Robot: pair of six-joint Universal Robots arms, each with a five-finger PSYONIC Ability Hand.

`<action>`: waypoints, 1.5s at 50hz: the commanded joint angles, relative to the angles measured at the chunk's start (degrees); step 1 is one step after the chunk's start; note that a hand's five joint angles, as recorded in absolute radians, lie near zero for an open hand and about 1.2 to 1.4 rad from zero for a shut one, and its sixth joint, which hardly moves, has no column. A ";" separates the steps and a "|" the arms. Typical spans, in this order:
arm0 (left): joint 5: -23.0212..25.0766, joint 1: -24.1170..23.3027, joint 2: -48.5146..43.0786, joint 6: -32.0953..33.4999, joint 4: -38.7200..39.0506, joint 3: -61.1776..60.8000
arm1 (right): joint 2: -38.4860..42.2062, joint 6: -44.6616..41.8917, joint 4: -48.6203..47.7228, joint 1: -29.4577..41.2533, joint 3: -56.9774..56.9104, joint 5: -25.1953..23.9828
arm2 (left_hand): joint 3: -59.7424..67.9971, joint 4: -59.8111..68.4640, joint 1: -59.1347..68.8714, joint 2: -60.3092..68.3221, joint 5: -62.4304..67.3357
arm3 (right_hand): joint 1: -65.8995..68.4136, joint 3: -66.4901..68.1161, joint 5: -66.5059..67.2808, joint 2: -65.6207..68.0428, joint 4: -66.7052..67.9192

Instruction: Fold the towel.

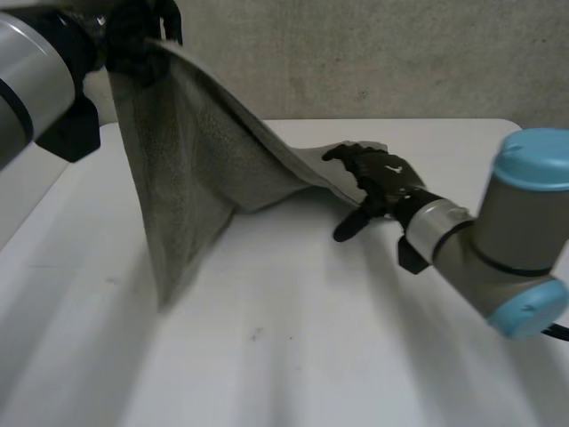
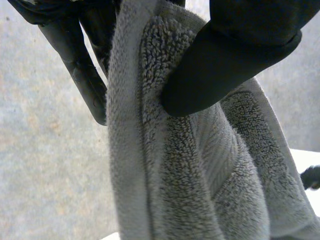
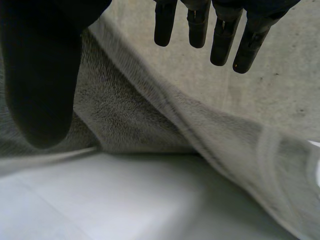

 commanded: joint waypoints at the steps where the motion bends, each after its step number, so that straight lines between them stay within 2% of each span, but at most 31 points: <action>1: -0.21 -0.85 0.98 -0.12 -1.81 3.18 | 7.91 3.84 -3.86 4.67 -5.41 4.31 | 10.22 10.24 11.46 10.17 10.80 | 0.60 1.73 0.90 1.51 1.44; 4: -0.21 -0.76 1.42 -0.21 -1.99 3.18 | 11.78 3.75 -6.32 4.93 -7.52 7.12 | 10.22 10.24 11.46 10.17 10.80 | 3.46 4.59 3.76 4.37 4.30; 6: -0.21 -0.67 1.51 -0.30 -2.08 2.92 | 14.84 2.70 -8.77 4.84 -9.45 10.27 | 10.22 10.24 11.46 10.17 10.80 | 12.83 13.96 13.12 13.74 13.66; 8: -0.21 -0.32 1.51 -0.30 -2.08 2.57 | 15.99 1.74 -9.83 4.58 -10.06 11.42 | 10.22 10.24 11.46 10.17 10.80 | 17.71 18.84 18.01 18.62 18.55; 9: -0.21 -0.14 1.51 -0.30 -2.16 2.39 | 16.00 1.73 -9.84 4.58 -10.07 11.43 | 10.22 10.24 11.46 10.17 10.80 | 17.76 18.89 18.06 18.67 18.59; 11: -0.21 0.03 1.51 -0.30 -2.34 1.95 | 17.57 -1.16 -10.80 3.44 -10.59 11.95 | 10.22 10.24 11.46 10.17 10.80 | 28.81 29.94 29.11 29.72 29.65; 20: -0.12 4.33 1.95 -0.38 -2.43 -0.51 | 20.39 -7.94 -10.10 -4.12 -11.39 11.87 | 10.22 10.24 11.46 10.17 10.80 | 36.60 37.73 36.90 37.51 37.43; 21: -0.12 4.34 1.95 -0.38 -2.43 -0.51 | 20.39 -8.55 -9.93 -5.25 -11.13 11.95 | 10.22 10.24 11.46 10.17 10.80 | 44.26 45.39 44.56 45.17 45.09; 22: -0.03 5.12 1.86 -0.38 -2.34 -0.86 | 20.05 -8.99 -9.67 -6.57 -10.95 11.78 | 10.22 10.24 11.46 10.17 10.80 | 58.99 60.12 59.29 59.90 59.83; 23: 0.05 5.74 1.86 -0.47 -2.34 -1.12 | 20.04 -8.99 -9.66 -6.58 -10.95 11.78 | 10.22 10.24 11.46 10.17 10.80 | 59.14 60.27 59.44 60.05 59.97; 24: 0.05 5.75 1.86 -0.47 -2.34 -1.13 | 19.61 -9.08 -9.49 -7.63 -10.60 11.69 | 10.22 10.24 11.46 10.17 10.80 | 66.58 67.70 66.87 67.49 67.41; 28: 0.05 6.80 1.77 -0.47 -2.34 -1.30 | 17.23 -9.26 -8.08 -9.31 -10.16 10.90 | 10.22 10.24 11.46 10.17 10.80 | 66.65 67.78 66.95 67.56 67.48; 30: -0.12 6.98 1.68 -0.47 -2.34 -1.30 | 12.07 -9.96 -6.51 -11.58 -9.46 9.68 | 10.22 10.24 11.46 10.17 10.80 | 66.65 67.78 66.95 67.56 67.48; 31: -0.12 7.06 1.60 -0.30 -2.34 -1.30 | 12.04 -9.96 -6.50 -11.59 -9.45 9.67 | 10.22 10.24 11.46 10.17 10.80 | 66.65 67.78 66.95 67.56 67.48; 33: -0.12 7.24 1.51 -0.21 -2.34 -1.30 | 5.84 -12.67 -5.63 -13.69 -9.02 6.96 | 10.22 10.24 11.46 10.17 10.80 | 66.65 67.78 66.95 67.56 67.48; 36: -0.12 7.76 1.51 -0.21 -2.34 -1.04 | 2.29 -13.83 -5.09 -14.49 -8.93 4.84 | 10.22 10.24 11.46 10.17 10.80 | 66.65 67.78 66.95 67.56 67.48; 38: -0.03 8.29 1.51 -0.12 -2.25 -0.95 | -4.62 -15.84 -2.03 -16.07 -9.36 -0.76 | 10.22 10.24 11.46 10.17 10.80 | 66.65 67.78 66.95 67.56 67.48; 39: -0.03 8.90 1.60 -0.12 -2.25 -0.78 | -4.66 -15.85 -2.02 -16.08 -9.37 -0.79 | 10.22 10.24 11.46 10.17 10.80 | 66.65 67.78 66.95 67.56 67.48; 41: -0.03 9.43 1.60 -0.21 -2.25 -0.60 | -10.52 -16.11 2.97 -17.74 -11.38 -4.73 | 10.22 10.24 11.46 10.17 10.80 | 66.65 67.78 66.95 67.56 67.48; 44: -0.03 10.05 1.77 -0.12 -2.16 -0.34 | -13.09 -16.20 6.07 -18.54 -13.41 -5.71 | 10.22 10.24 11.46 10.17 10.80 | 66.65 67.78 66.95 67.56 67.48; 49: -0.12 10.40 1.86 0.05 -2.16 -0.16 | -19.41 -18.21 18.43 -23.44 -21.65 -7.20 | 10.22 10.24 11.46 10.17 10.80 | 66.65 67.78 66.95 67.56 67.48; 52: -0.03 10.67 1.77 0.32 -2.69 -0.33 | -19.51 -20.42 21.54 -24.43 -23.34 -7.82 | 10.22 10.24 11.46 10.17 10.80 | 66.65 67.78 66.95 67.56 67.48; 54: -0.03 11.19 1.77 0.49 -3.04 -0.68 | -19.07 -27.59 28.27 -25.04 -25.44 -8.17 | 10.22 10.24 11.46 10.17 10.80 | 66.65 67.78 66.95 67.56 67.48; 55: -0.03 11.72 1.34 0.58 -3.65 -1.03 | -19.07 -27.63 28.30 -25.04 -25.45 -8.17 | 10.22 10.24 11.46 10.17 10.80 | 66.65 67.78 66.95 67.56 67.48; 57: -0.03 12.25 0.81 0.58 -4.62 -1.30 | -16.01 -37.25 35.57 -24.95 -25.80 -7.38 | 10.22 10.24 11.46 10.17 10.80 | 66.65 67.78 66.95 67.56 67.48; 58: 0.05 12.60 -0.15 0.58 -5.32 -1.91 | -15.99 -37.29 35.60 -24.95 -25.80 -7.38 | 10.22 10.24 11.46 10.17 10.80 | 66.65 67.78 66.95 67.56 67.48; 60: 0.14 12.51 -1.82 0.76 -6.11 -2.61 | -11.79 -45.08 41.03 -24.34 -25.10 -6.33 | 10.22 10.24 11.46 10.17 10.80 | 66.65 67.78 66.95 67.56 67.48; 62: 0.14 12.51 -3.83 1.45 -6.73 -3.14 | -10.03 -47.64 42.44 -23.73 -24.32 -5.37 | 10.22 10.24 11.46 10.17 10.80 | 66.65 67.78 66.95 67.56 67.48; 68: 0.05 11.72 -12.97 6.54 -6.82 -4.38 | -2.57 -50.48 41.76 -19.08 -23.51 0.08 | 10.22 10.24 11.46 10.17 10.80 | 66.65 67.78 66.95 67.56 67.48; 71: 0.23 11.02 -17.37 8.13 -6.21 -2.81 | -0.70 -50.48 39.64 -17.83 -24.31 1.14 | 10.22 10.24 11.46 10.17 10.80 | 66.65 67.78 66.95 67.56 67.48; 75: 0.14 10.23 -22.13 8.49 -3.66 2.57 | 3.68 -49.78 27.65 -15.99 -27.11 2.90 | 10.22 10.24 11.46 10.17 10.80 | 66.65 67.78 66.95 67.56 67.48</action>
